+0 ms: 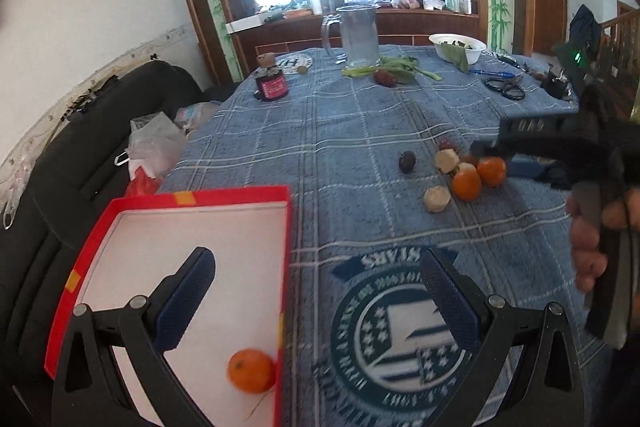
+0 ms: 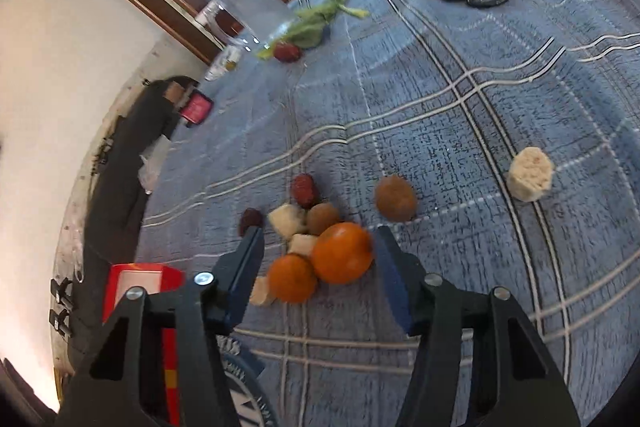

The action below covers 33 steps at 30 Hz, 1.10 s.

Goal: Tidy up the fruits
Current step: 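Grasp an orange with the right tool while the left tool grasps another orange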

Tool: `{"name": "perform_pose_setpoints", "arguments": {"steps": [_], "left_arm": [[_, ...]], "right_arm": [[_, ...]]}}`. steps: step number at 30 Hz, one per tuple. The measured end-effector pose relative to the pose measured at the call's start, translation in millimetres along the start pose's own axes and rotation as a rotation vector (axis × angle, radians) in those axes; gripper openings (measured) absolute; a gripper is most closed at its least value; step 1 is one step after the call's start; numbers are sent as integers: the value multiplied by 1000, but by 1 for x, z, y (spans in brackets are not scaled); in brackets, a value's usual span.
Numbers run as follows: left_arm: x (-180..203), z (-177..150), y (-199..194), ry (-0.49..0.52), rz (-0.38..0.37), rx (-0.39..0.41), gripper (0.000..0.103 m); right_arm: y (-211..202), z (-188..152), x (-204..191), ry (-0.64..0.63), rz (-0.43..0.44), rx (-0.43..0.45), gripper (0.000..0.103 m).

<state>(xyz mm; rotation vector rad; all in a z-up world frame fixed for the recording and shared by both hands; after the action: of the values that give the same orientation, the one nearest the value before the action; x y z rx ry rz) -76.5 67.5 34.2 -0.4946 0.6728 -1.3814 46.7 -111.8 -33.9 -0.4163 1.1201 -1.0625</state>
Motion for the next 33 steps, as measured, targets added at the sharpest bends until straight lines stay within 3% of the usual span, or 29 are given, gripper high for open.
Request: {"name": "perform_pose_setpoints", "arguments": {"steps": [5,11,19,33], "left_arm": [[24,14,13,56,-17,16,102],[61,28,37,104,-91,10,102],[96,45,73,103,-140,-39,99],[122,38,109,168,-232,-118,38]], "right_arm": [[9,-4,5,-54,-27,-13,37],[1,3,21,31,62,-23,36],[-43,27,48,163,144,105,36],[-43,28,46,190,178,98,36]]}}
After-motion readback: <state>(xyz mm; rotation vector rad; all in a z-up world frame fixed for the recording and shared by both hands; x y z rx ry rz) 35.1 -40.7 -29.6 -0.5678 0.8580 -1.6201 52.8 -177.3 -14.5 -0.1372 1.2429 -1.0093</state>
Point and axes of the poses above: each gripper's, at about its wrist camera, not at the fingertips, and y roughly the way its jaws point, x to its right, z to its top, the point moved 6 cm from there along y, roughly the way its jaws point, and after that the axes turned 3 degrees about -z, right-handed, at the moved point
